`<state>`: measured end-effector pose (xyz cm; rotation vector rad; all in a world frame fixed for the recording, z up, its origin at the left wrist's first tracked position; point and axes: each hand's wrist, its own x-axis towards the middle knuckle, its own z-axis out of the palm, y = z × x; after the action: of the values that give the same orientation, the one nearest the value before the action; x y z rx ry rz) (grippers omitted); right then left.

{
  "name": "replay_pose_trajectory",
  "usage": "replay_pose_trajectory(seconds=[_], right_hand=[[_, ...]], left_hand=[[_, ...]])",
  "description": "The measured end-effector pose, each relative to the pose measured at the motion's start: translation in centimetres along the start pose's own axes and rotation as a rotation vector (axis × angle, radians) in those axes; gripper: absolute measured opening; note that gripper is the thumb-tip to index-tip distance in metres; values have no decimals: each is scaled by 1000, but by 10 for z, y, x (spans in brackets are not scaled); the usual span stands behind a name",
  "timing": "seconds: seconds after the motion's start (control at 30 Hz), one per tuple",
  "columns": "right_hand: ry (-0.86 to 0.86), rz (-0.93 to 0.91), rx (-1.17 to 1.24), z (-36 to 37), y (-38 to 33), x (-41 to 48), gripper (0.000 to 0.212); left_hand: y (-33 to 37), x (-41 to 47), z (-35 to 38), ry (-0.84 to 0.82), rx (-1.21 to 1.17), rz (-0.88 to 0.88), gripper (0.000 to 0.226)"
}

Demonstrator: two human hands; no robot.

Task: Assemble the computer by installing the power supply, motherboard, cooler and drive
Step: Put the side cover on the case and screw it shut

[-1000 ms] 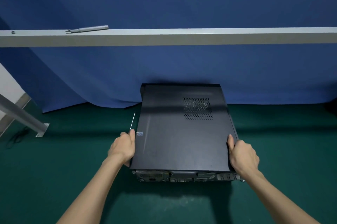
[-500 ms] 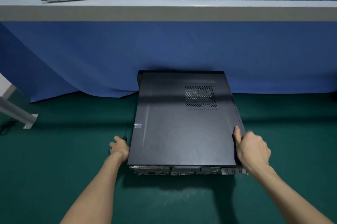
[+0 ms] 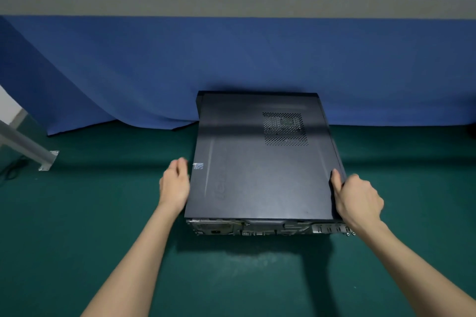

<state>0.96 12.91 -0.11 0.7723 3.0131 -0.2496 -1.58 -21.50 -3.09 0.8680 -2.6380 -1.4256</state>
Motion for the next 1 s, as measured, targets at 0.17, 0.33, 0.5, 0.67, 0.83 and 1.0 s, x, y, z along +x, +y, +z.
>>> replay_pose_trajectory(seconds=[0.17, 0.33, 0.5, 0.67, 0.83, 1.0], right_hand=[[10, -32, -13, 0, 1, -7, 43], [25, -67, -38, -1, 8, -14, 38], [-39, -134, -173, -4, 2, -8, 34], [-167, -202, -433, -16, -5, -6, 15], [-43, -450, -421, -32, -21, -24, 17], [-428, -760, -216, -16, -16, -37, 128]], left_hand=[[29, -37, 5, -4, 497, 204, 56], [37, -58, 11, 81, 865, 277, 56], [41, -65, 6, -266, 817, 586, 95], [40, -88, 29, -645, 1020, 737, 144], [41, -87, 26, -557, 1118, 772, 114], [46, -88, 26, -609, 1099, 769, 112]])
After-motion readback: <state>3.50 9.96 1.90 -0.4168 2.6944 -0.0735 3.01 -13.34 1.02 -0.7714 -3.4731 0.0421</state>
